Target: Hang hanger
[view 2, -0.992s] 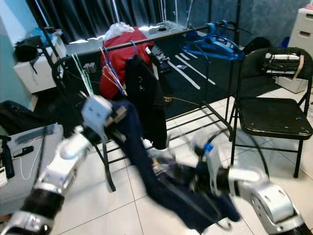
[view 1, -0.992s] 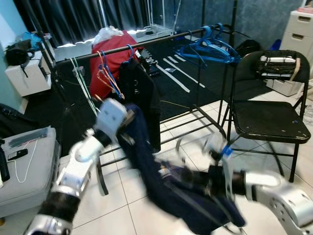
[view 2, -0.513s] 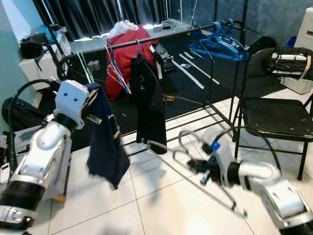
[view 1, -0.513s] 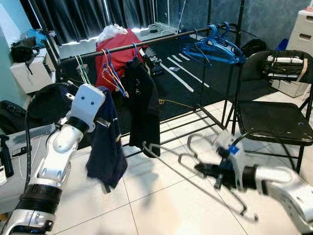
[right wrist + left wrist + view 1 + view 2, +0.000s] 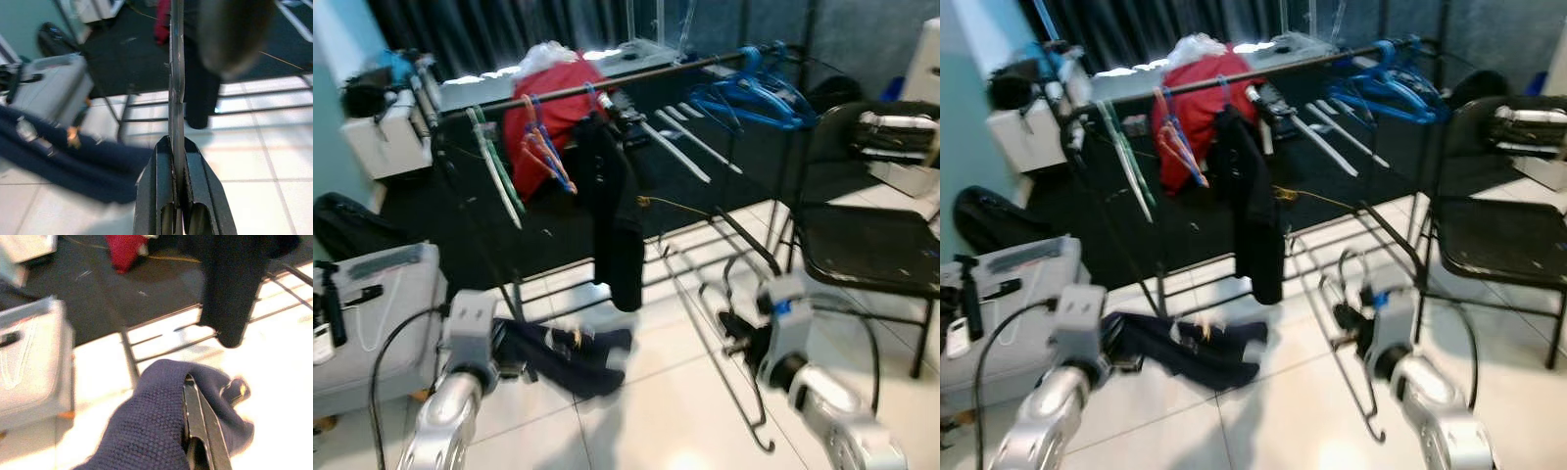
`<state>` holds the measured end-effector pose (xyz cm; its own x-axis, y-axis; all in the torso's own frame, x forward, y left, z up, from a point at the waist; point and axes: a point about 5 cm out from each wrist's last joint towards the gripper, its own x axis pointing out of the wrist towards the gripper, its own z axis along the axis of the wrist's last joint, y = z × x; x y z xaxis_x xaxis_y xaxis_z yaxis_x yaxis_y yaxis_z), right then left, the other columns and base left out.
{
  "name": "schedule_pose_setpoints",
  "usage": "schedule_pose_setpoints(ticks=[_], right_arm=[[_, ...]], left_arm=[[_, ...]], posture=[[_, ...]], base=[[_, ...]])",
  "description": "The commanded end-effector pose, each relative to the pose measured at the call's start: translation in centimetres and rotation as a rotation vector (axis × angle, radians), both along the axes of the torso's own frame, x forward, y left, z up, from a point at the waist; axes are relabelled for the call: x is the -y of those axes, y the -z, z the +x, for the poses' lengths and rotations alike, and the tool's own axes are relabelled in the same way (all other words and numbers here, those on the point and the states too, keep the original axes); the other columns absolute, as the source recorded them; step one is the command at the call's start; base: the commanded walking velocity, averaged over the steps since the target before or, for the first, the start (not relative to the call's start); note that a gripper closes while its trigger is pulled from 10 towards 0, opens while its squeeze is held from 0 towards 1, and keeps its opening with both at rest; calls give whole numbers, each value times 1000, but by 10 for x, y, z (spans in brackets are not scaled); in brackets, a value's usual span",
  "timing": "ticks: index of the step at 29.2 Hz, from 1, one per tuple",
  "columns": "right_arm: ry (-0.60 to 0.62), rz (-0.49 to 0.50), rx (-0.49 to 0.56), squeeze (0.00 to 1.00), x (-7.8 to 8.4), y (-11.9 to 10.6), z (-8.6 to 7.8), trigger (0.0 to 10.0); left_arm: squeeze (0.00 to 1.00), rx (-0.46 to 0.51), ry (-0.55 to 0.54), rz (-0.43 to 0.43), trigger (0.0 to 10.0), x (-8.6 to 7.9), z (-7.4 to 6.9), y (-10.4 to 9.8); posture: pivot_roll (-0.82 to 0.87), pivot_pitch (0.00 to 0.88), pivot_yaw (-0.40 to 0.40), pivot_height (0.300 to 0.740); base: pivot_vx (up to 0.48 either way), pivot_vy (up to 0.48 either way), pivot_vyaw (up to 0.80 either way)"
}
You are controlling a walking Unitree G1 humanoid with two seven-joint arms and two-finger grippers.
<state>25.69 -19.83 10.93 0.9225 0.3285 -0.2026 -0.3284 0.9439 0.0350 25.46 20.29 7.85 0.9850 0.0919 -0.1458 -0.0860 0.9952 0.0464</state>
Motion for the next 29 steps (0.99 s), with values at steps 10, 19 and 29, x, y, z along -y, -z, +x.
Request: schedule_pose_setpoints(ticks=[10,19,29], right_arm=[[85,-9,156,0,6,-15,16,10000],[83,-95,140,0,9,-7,23,10000],[41,-124,154,0,5,-6,34,10000]], left_arm=[[0,127,26,51,10000,11,20,-23],[0,121,45,-118,10000,3,21,-26],[0,147,-16,-42,10000,-3,28,-34]], posture=[[-30,5,76,740],[-127,0,-34,740],[-49,0,-35,740]], base=[[0,0,723],[0,0,725],[0,0,723]])
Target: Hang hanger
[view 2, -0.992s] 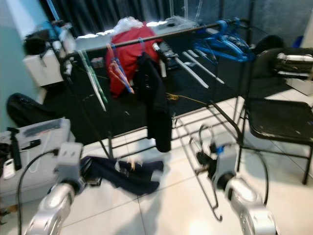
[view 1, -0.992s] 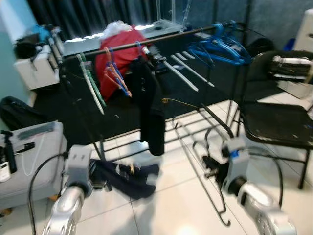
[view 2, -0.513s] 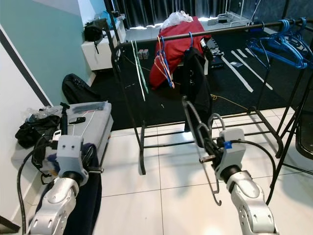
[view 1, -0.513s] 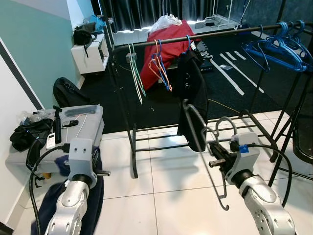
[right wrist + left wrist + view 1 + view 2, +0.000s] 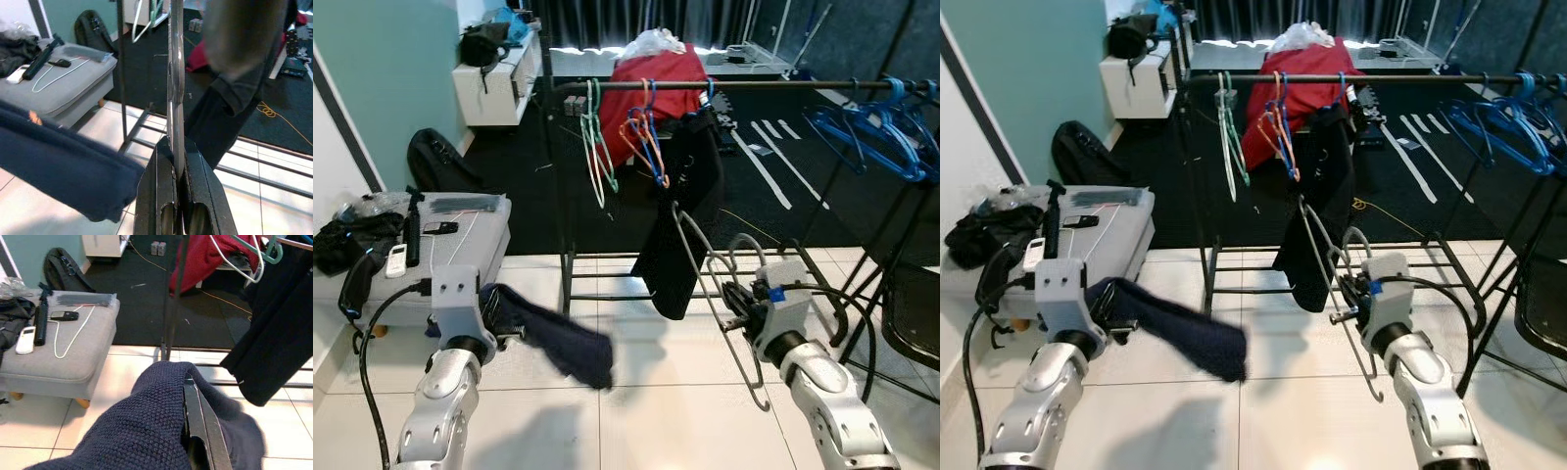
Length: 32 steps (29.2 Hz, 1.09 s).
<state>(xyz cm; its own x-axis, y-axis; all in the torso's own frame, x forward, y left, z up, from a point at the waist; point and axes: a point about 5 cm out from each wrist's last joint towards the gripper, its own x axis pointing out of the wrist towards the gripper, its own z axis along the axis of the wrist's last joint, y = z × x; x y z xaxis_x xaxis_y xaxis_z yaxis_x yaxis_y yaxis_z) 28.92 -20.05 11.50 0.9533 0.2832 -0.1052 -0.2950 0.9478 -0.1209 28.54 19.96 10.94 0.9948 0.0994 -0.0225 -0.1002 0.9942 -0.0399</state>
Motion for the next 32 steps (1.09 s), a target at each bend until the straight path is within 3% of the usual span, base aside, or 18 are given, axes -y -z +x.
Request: schedule_pose_setpoints(ticks=[1,4,9,15,21,24,31,32], right_arm=[[12,-5,13,0,3,-1,2,10000],[12,-5,13,0,3,-1,2,10000],[70,-13,47,0,11,0,2,10000],[67,-16,52,0,10,0,2,10000],[37,-28,57,0,8,1,1,10000],[31,-27,55,0,8,2,-2,10000],[27,-14,52,0,8,3,-5,10000],[24,-7,50,0,7,3,-5,10000]], left_arm=[[0,15,-5,33,10000,-7,-3,-3],[0,15,-5,33,10000,-7,-3,-3],[0,32,52,85,10000,-8,-24,-3],[0,32,33,64,10000,-10,-26,-4],[0,11,98,-85,10000,4,-38,-3],[0,-34,204,-184,10000,23,-56,4],[0,-16,238,-230,10000,24,-49,4],[0,-7,245,-309,10000,19,-45,5]], posture=[[-49,0,-35,740],[-49,0,-35,740],[-43,0,15,740],[-37,0,15,740],[-40,0,24,740],[-31,0,36,740],[-34,0,42,740],[-33,0,41,740]], base=[[0,0,712],[0,0,712],[0,0,715],[165,-344,719],[0,0,715],[0,0,715],[0,0,714],[0,0,712]])
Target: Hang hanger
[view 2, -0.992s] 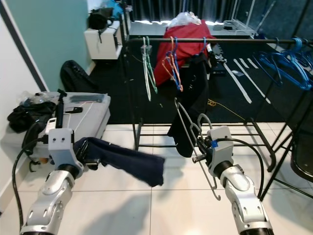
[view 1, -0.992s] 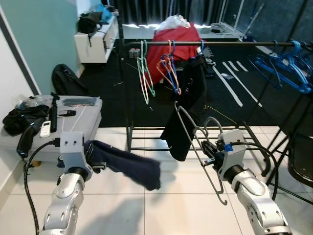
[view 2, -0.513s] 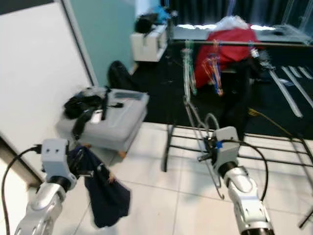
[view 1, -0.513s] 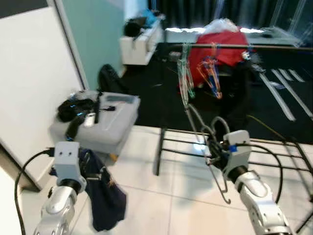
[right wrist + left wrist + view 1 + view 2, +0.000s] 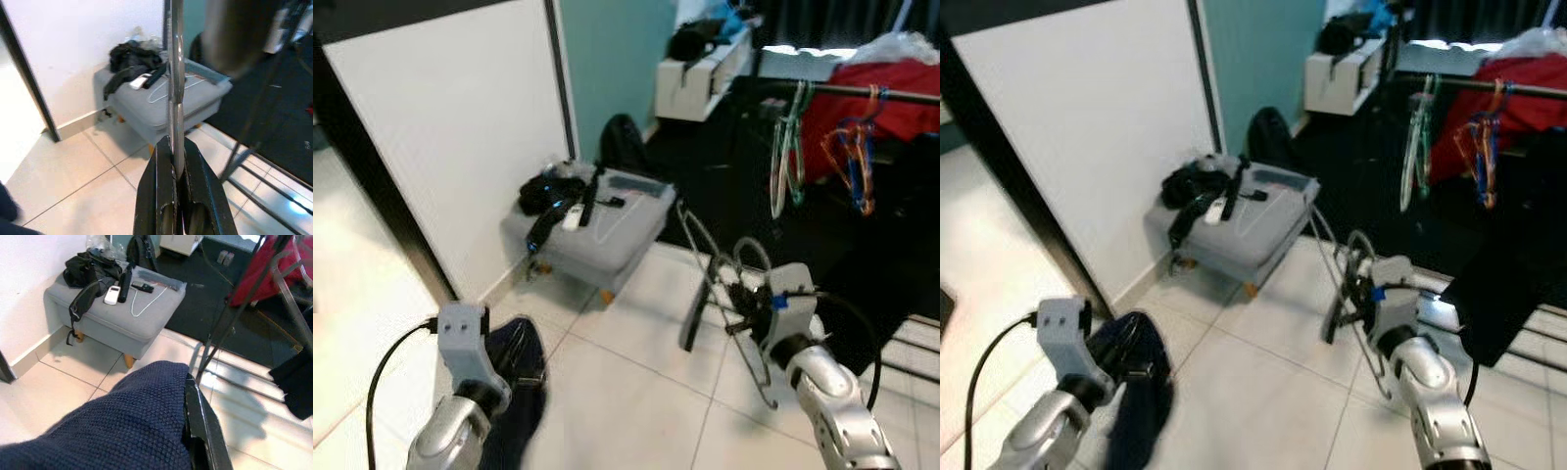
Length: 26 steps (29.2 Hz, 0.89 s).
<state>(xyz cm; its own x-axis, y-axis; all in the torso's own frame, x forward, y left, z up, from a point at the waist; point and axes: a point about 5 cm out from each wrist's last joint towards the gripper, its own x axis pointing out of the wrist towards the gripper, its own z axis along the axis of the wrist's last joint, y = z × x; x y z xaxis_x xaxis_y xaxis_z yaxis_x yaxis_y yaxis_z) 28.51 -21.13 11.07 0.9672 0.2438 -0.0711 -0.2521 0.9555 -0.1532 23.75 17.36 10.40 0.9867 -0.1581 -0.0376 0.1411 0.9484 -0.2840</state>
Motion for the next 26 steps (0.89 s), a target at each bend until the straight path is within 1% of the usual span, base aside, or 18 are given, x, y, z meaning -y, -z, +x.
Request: schedule_pose_setpoints(ticks=[1,2,4,10,14,26], right_arm=[[-16,15,8,0,-4,-1,-1,10000],[-17,19,7,0,-4,-1,-1,10000],[-18,22,6,0,-4,-1,-2,10000],[-23,26,1,0,-4,-1,-3,10000],[-35,27,-9,0,-3,-1,-3,10000],[-42,28,-15,0,-2,-1,-3,10000]], left_arm=[[0,7,-7,-62,10000,-7,3,-1],[0,6,-4,-85,10000,-8,4,-1],[0,1,-3,-92,10000,-9,4,-1],[0,-5,8,-82,10000,-6,2,-3],[0,-1,0,-82,10000,-4,4,-5],[0,-11,13,-87,10000,-3,7,-5]], posture=[[-33,0,41,740],[-27,0,44,740],[-27,0,43,740],[-28,8,38,740],[-16,18,25,740],[-11,27,27,740]], base=[[0,0,712],[0,0,712],[0,0,712],[0,0,712],[0,0,714],[0,0,716]])
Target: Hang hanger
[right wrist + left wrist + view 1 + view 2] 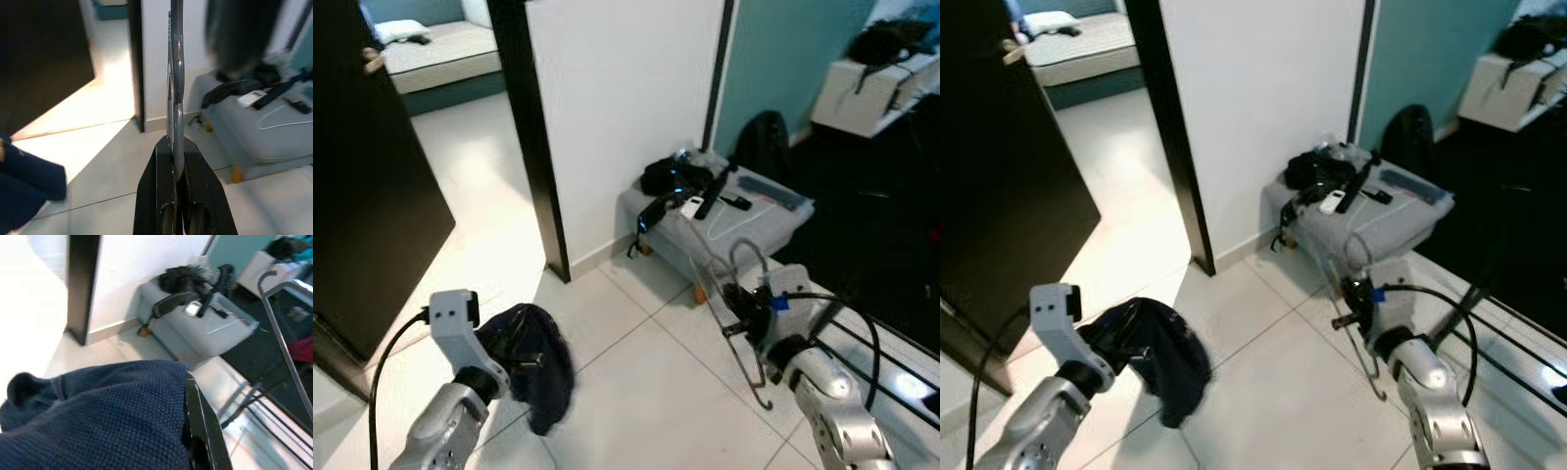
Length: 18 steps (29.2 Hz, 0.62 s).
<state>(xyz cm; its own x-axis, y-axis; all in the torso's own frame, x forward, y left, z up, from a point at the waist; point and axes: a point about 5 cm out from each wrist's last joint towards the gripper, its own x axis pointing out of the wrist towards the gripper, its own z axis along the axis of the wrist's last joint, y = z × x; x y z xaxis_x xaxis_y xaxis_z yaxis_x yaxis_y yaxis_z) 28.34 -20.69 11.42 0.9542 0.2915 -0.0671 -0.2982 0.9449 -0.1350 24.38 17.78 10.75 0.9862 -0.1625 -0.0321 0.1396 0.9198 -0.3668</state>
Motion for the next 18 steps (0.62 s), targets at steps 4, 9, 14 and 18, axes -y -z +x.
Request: schedule_pose_setpoints(ticks=[4,9,14,18], right_arm=[[6,9,-15,0,2,2,-1,10000],[5,11,-17,0,2,2,-2,10000],[1,13,-21,0,2,3,-2,10000],[-4,15,-24,0,2,4,-2,10000]], left_arm=[[0,-3,12,2,10000,2,2,-1],[0,-6,16,1,10000,3,2,0],[0,-10,20,0,10000,3,2,1],[0,-15,23,1,10000,3,2,2]], posture=[[-10,24,28,740],[-8,20,29,740],[-6,16,28,740],[-5,13,30,740]], base=[[0,0,719],[0,0,712],[0,0,715],[0,0,712]])
